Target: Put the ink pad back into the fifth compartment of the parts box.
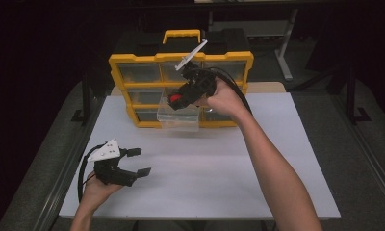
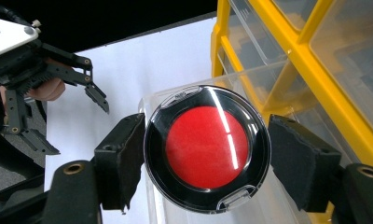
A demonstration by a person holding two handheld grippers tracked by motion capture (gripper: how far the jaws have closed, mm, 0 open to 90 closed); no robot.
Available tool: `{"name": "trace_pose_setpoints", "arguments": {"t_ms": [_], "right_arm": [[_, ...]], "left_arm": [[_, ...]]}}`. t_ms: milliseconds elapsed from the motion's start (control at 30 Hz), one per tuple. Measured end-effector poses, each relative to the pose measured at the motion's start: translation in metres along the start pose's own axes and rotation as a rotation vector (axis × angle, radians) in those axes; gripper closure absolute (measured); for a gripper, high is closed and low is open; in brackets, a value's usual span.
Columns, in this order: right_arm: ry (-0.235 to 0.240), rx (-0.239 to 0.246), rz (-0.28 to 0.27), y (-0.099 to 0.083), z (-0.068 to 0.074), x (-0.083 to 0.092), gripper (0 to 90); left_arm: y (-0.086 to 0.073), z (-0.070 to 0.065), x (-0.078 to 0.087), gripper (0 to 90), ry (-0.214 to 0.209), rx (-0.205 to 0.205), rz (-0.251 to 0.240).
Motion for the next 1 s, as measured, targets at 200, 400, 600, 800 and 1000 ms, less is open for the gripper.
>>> {"name": "trace_pose_setpoints", "arguments": {"t_ms": [200,400,600,800,1000], "right_arm": [[0.001,-0.002,0.01,-0.003,0.0,-0.005,28.6],[0.0,-0.013,0.018,-0.006,-0.001,-0.009,28.6],[-0.001,-0.014,0.027,-0.009,-0.002,-0.012,28.6],[-0.006,-0.014,0.036,-0.011,-0.002,-0.015,28.6],[-0.008,-0.018,0.037,-0.011,-0.002,-0.016,28.5]], "left_arm": [[0.0,-0.001,-0.001,20.0,-0.003,0.0,0.001],[0.001,0.001,0.0,20.0,-0.002,-0.025,0.003],[0.0,0.001,0.0,20.0,0.0,-0.02,0.003],[0.001,0.001,0.0,20.0,-0.002,-0.022,0.004],[0.001,0.001,0.0,20.1,-0.001,-0.023,0.004]]}}
Point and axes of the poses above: each handheld gripper's, and its own axes: x roughly backward along the jaws, y roughly out of its top, z roughly to its left, the point moved 5 cm from there along -x, roughly forward along the jaws, and after that the axes turned 5 degrees about -y, right-handed, at the moved point
